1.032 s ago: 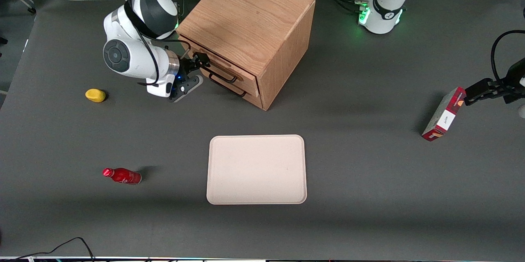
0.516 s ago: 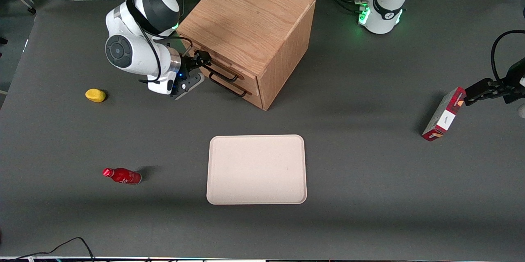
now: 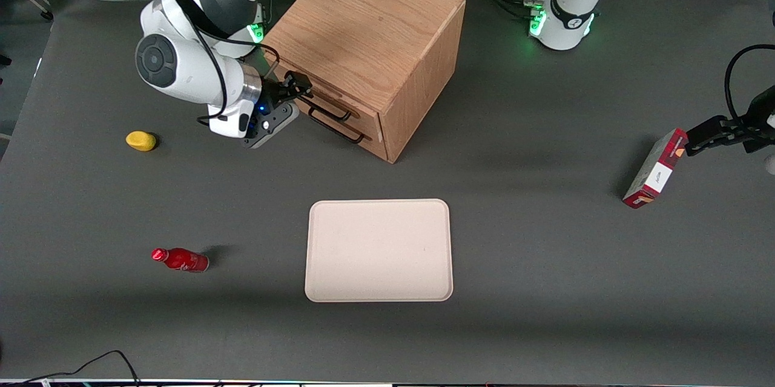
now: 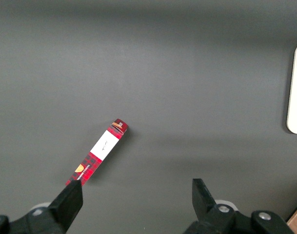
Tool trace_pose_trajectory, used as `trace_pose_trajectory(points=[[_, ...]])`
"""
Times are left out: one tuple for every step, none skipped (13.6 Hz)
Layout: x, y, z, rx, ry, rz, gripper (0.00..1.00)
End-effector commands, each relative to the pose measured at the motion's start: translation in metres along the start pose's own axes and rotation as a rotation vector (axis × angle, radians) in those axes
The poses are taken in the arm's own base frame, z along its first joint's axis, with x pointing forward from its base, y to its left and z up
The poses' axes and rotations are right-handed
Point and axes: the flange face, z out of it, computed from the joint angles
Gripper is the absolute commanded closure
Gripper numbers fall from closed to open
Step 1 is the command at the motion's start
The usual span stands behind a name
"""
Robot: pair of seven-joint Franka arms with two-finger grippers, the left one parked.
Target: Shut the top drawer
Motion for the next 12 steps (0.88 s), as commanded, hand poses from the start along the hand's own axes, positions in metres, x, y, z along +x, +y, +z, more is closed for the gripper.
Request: trace_pose_trajectory(points=[[-0.005,-0.007,-0.061,-0.088,0.038,-0.014,0.0],[-0.011,-0.004,-0.091,-0.119,0.048,0.007,0.0],[-0.022,-0.003,-0.126,-0.138,0.068,0.027,0.0],[-0.037,-0.005,-0.153,-0.15,0.078,0.04,0.0],[-0.061,-0.003,-0.182,-0.198,0.103,0.06,0.0],[-0.087,0.002,-0.205,-0.244,0.112,0.091,0.0],[-0.114,0.006,-0.226,-0.274,0.132,0.16,0.0],[-0.139,0.025,-0.245,-0.29,0.151,0.261,0.0],[-0.164,0.04,-0.261,-0.297,0.158,0.315,0.0],[-0.182,0.049,-0.269,-0.305,0.163,0.347,0.0],[-0.197,0.064,-0.271,-0.317,0.171,0.385,0.0],[-0.207,0.075,-0.274,-0.327,0.178,0.415,0.0]])
